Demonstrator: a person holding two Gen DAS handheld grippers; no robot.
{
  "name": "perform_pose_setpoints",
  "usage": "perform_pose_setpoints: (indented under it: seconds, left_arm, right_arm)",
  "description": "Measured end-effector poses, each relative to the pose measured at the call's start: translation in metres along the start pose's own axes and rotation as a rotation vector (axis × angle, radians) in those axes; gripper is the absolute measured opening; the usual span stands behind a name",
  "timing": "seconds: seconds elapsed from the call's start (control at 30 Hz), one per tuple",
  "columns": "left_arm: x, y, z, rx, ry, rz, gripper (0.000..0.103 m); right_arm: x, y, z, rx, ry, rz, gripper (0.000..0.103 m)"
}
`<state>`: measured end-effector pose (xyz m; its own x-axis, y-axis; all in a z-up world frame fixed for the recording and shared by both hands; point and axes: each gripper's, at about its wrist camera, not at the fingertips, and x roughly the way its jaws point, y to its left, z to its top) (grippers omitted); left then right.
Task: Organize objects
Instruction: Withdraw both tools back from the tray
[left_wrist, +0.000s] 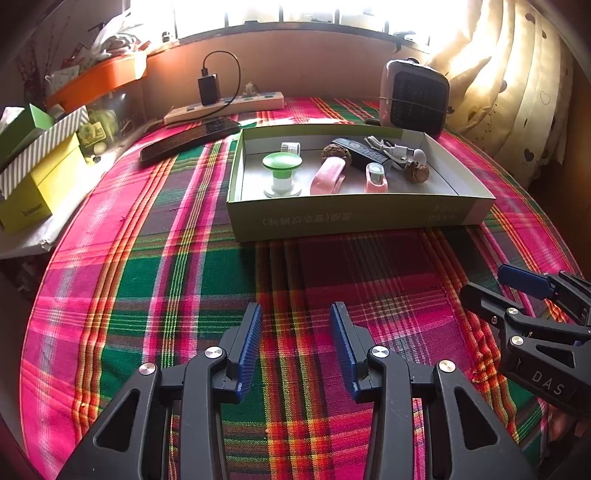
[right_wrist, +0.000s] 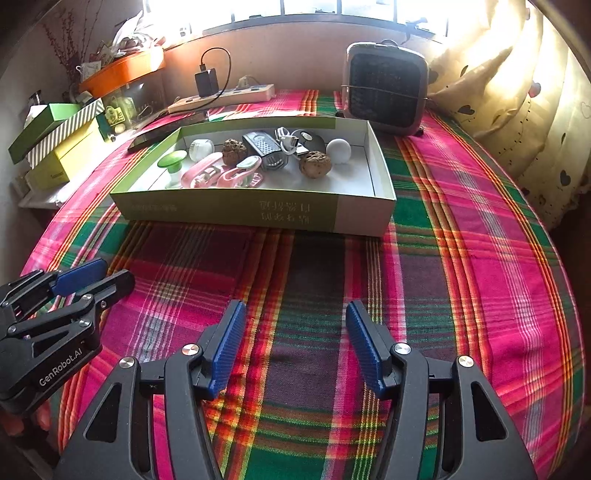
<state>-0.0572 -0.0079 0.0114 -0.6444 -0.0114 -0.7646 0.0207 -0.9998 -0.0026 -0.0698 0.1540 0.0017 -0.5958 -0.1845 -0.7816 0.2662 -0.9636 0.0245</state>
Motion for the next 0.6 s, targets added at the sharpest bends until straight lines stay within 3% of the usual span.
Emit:
perform_pose_setpoints:
  seconds: [0.6]
  left_arm:
    - [-0.0039, -0.0013, -0.0042, -0.009, 0.000, 0.020, 0.041]
  right_arm:
    - [-0.0018, 0.0021, -0.0060, -0.011, 0.000, -0.030, 0.066]
